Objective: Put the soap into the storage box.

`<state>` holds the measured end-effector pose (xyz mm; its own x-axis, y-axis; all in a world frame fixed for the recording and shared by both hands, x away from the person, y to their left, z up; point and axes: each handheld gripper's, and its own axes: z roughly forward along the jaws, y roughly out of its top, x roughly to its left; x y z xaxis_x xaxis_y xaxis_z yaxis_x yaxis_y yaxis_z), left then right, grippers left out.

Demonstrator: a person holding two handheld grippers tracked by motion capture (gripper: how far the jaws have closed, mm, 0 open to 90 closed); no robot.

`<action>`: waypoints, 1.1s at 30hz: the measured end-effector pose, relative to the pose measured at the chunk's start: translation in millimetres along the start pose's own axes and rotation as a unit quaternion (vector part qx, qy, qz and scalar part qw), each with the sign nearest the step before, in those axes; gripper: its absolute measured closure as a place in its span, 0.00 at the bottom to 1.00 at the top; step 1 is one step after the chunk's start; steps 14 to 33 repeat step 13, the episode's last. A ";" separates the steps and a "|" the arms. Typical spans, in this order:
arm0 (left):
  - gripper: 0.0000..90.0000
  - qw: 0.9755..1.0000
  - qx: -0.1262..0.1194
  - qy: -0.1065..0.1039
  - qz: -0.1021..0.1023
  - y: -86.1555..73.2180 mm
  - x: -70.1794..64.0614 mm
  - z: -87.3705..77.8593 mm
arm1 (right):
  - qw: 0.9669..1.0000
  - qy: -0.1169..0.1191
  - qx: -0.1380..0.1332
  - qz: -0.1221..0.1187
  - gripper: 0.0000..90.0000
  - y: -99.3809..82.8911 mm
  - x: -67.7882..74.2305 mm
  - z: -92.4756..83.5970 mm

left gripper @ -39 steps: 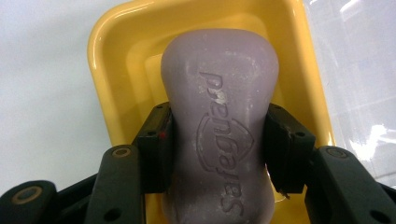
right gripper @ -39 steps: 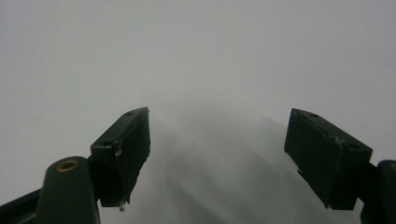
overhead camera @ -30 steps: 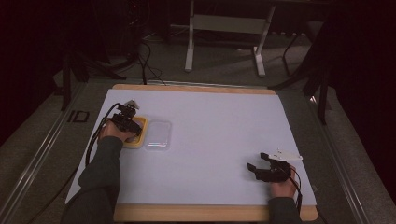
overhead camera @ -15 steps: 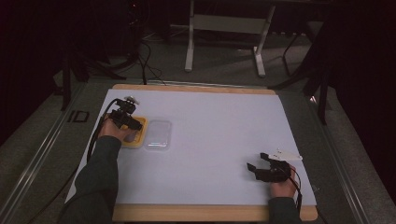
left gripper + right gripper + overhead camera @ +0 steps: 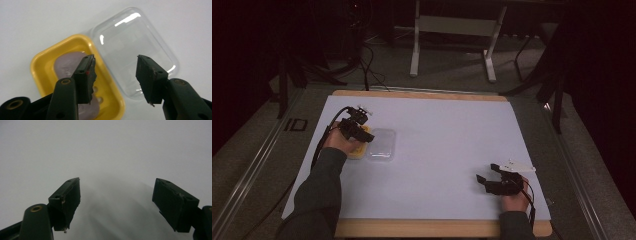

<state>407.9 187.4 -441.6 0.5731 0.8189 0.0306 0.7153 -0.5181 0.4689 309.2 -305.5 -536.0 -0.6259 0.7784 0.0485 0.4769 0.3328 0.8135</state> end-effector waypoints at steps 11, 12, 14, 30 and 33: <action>0.59 0.998 -0.024 -0.022 0.055 5.4 -23.7 -1.2 | 1.000 0.000 0.000 0.000 0.25 0.0 -0.1 0.1; 0.60 0.998 -0.025 -0.023 0.059 5.9 -25.8 -1.1 | 1.000 0.001 0.001 0.000 0.25 0.1 -0.2 0.2; 0.60 0.997 -0.026 -0.025 0.062 6.5 -28.1 -0.5 | 1.000 0.001 0.001 0.000 0.25 0.1 -0.2 0.2; 0.60 0.997 -0.026 -0.025 0.062 6.5 -28.1 -0.5 | 1.000 0.001 0.001 0.000 0.25 0.1 -0.2 0.2; 0.60 0.997 -0.026 -0.025 0.062 6.5 -28.1 -0.5 | 1.000 0.001 0.001 0.000 0.25 0.1 -0.2 0.2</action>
